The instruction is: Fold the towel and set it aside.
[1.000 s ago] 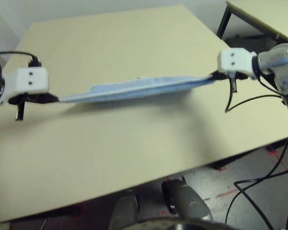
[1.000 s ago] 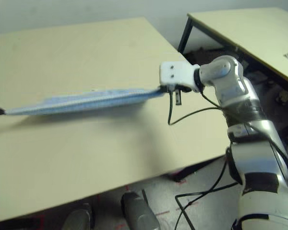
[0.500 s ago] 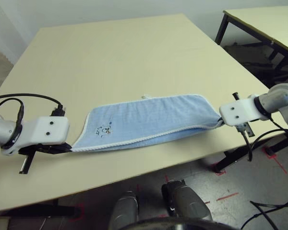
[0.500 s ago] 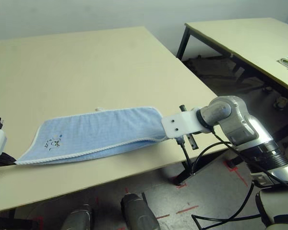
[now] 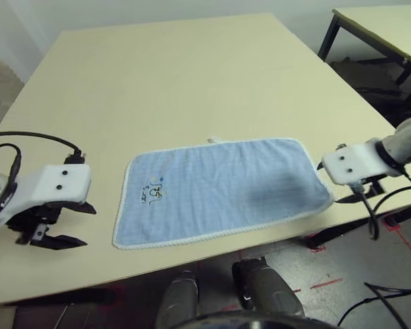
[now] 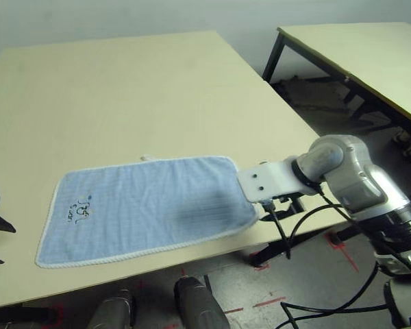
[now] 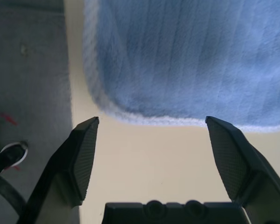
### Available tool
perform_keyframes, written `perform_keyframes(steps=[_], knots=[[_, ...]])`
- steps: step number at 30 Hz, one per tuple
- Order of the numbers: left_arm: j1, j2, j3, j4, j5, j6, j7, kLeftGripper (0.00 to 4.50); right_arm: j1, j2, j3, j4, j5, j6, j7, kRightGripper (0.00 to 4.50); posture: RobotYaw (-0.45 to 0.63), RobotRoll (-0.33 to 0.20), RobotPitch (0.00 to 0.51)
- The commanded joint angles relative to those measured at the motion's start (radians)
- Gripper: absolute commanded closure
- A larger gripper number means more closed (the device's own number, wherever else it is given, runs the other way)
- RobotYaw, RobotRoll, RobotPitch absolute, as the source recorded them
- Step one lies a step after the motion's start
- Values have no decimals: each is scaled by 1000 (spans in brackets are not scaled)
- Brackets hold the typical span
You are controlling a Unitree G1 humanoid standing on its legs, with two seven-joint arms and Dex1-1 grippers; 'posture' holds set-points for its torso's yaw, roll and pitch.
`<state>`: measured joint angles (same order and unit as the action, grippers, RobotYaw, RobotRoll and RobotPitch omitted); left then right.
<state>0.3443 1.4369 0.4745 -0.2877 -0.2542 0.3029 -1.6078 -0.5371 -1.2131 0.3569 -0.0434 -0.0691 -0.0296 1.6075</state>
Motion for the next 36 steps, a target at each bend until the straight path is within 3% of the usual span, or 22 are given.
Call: perform_keyframes(steps=[1, 6, 17, 25, 29, 36], knots=[[5, 13, 26, 18, -23, -3, -7, 48, 14, -33, 18, -14, 31, -28, 7, 0, -86, 0, 92], [-10, -29, 31, 26, -22, 15, -7, 48, 14, 18, -17, 7, 11, -68, -15, 0, -87, 0, 91], [164, -196, 179, -124, -25, -67, -7, 48, 227, 14, -146, -163, 52, -40, -147, 0, -75, 0, 102], [32, -305, 43, -99, 44, -363, 124, 48, 293, 32, -166, -238, 19, 17, -233, 0, -76, 0, 105], [-5, -340, -35, -43, 136, -563, 200, 48, 333, 24, -171, -264, 6, 24, -256, 0, -84, 0, 104], [1, -334, -86, 54, 215, -757, 279, 48, 338, 40, -158, -285, -21, 56, -291, 0, -87, 0, 103]])
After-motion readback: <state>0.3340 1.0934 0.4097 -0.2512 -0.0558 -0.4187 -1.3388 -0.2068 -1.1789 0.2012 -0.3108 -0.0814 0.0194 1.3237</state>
